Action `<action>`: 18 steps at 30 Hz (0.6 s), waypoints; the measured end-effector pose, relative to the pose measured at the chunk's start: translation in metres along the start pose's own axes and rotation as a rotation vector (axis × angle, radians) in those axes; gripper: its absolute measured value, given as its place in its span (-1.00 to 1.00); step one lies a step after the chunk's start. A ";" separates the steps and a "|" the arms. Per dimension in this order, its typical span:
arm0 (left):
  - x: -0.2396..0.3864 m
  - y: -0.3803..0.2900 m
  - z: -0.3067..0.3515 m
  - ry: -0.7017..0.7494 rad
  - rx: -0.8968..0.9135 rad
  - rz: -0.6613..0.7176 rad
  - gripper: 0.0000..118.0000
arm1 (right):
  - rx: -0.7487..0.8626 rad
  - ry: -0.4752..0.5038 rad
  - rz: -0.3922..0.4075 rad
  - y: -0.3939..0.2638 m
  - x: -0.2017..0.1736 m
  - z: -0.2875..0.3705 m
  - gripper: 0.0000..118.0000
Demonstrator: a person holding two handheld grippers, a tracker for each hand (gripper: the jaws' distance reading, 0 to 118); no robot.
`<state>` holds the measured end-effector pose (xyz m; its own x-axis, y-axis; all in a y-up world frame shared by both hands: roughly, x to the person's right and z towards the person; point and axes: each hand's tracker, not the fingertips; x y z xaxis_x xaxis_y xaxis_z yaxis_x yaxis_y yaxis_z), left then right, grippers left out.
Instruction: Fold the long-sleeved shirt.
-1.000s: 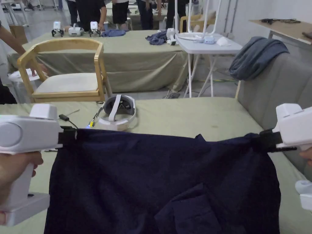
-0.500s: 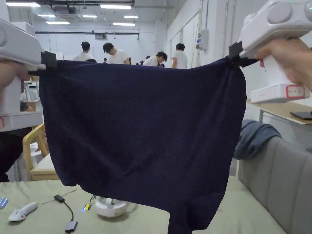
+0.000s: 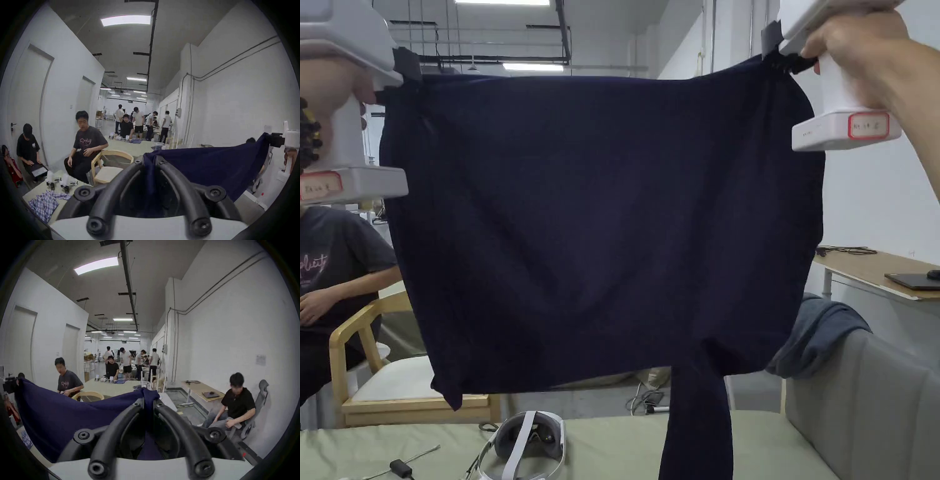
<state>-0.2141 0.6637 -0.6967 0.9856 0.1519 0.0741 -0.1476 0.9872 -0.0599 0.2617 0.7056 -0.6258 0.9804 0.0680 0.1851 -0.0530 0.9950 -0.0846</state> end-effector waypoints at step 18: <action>0.011 -0.249 0.011 0.238 -0.168 -0.087 -0.78 | -0.250 -0.011 0.027 -0.257 -0.030 -0.083 -0.86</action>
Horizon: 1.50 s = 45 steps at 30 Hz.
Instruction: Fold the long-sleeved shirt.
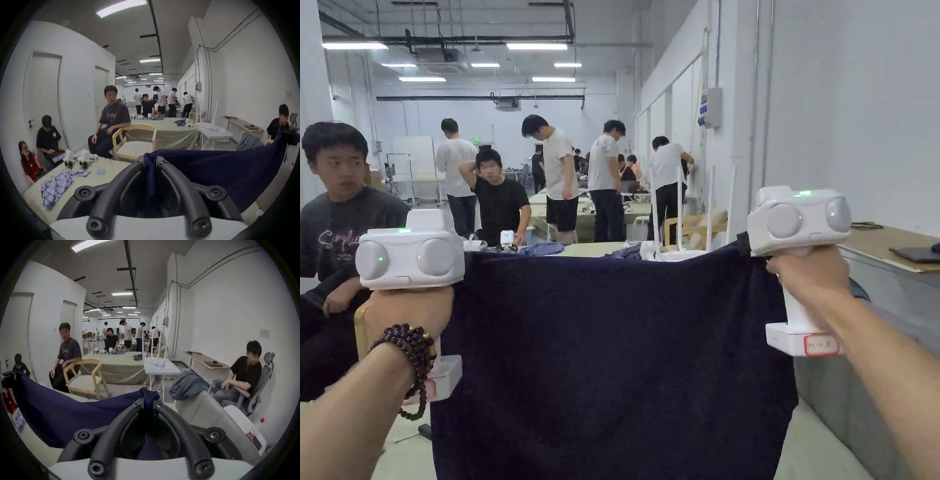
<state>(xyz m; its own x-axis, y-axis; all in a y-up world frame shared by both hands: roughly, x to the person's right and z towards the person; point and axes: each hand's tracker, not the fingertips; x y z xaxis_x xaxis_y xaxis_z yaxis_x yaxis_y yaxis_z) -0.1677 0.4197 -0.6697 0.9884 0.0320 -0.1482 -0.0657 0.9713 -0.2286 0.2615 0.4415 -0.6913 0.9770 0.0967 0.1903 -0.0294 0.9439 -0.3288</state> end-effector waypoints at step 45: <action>-0.144 -0.436 0.311 -0.005 -0.625 -0.093 0.83 | -0.844 0.247 0.213 -0.511 0.025 0.326 0.96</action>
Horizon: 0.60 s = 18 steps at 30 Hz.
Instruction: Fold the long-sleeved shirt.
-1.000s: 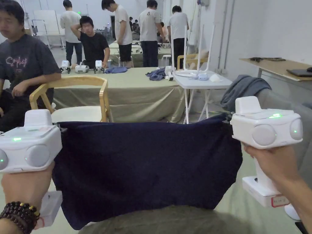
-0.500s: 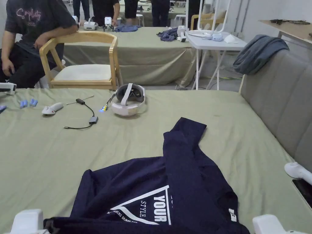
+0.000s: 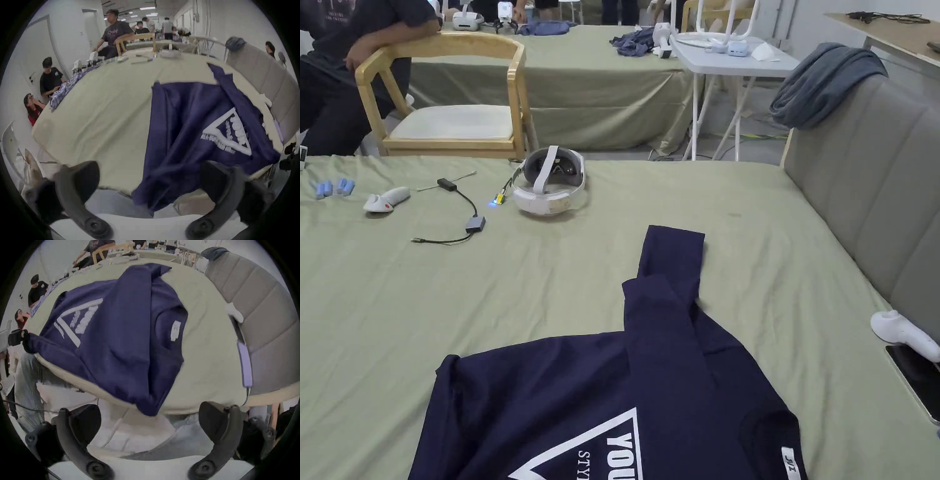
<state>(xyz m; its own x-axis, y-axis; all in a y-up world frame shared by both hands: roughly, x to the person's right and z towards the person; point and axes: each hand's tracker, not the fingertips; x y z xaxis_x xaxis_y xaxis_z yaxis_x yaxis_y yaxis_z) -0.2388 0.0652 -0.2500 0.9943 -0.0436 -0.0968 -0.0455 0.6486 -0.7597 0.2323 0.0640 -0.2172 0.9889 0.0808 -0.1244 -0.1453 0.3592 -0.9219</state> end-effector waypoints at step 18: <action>0.050 0.178 -0.098 -0.095 0.154 -0.059 -0.94 | 0.324 0.080 -0.012 0.377 0.030 -0.056 -0.98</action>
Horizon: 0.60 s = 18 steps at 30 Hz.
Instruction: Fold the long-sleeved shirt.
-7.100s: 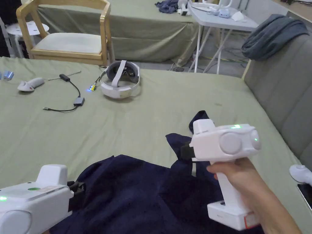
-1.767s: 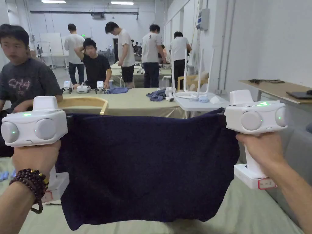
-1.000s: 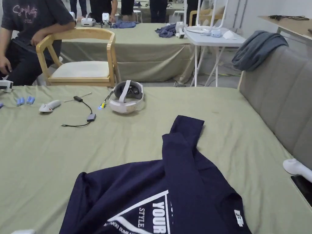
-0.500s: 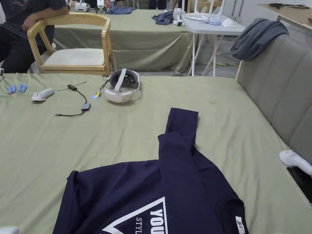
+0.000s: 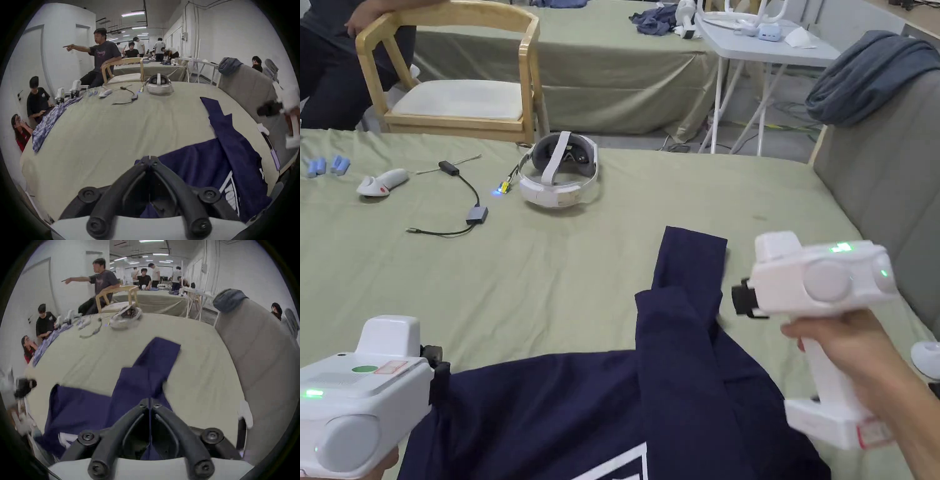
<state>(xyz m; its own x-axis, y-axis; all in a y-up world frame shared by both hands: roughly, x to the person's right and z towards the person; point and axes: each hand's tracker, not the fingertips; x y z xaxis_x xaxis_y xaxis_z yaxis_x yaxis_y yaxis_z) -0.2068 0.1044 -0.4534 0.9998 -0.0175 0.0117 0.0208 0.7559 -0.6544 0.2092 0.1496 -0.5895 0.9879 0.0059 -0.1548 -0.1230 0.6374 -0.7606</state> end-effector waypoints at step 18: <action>-0.002 -0.028 -0.061 -0.037 -0.112 0.092 -0.94 | -0.320 -0.065 -0.144 0.109 0.022 -0.267 0.31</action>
<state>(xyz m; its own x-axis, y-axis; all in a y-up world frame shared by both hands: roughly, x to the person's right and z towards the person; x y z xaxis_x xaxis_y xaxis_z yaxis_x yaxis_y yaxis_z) -0.2093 0.0430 -0.4813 0.9969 0.0746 -0.0257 -0.0695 0.6755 -0.7341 0.1921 0.0132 -0.8445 0.9999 -0.0107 0.0012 0.0050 0.3620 -0.9322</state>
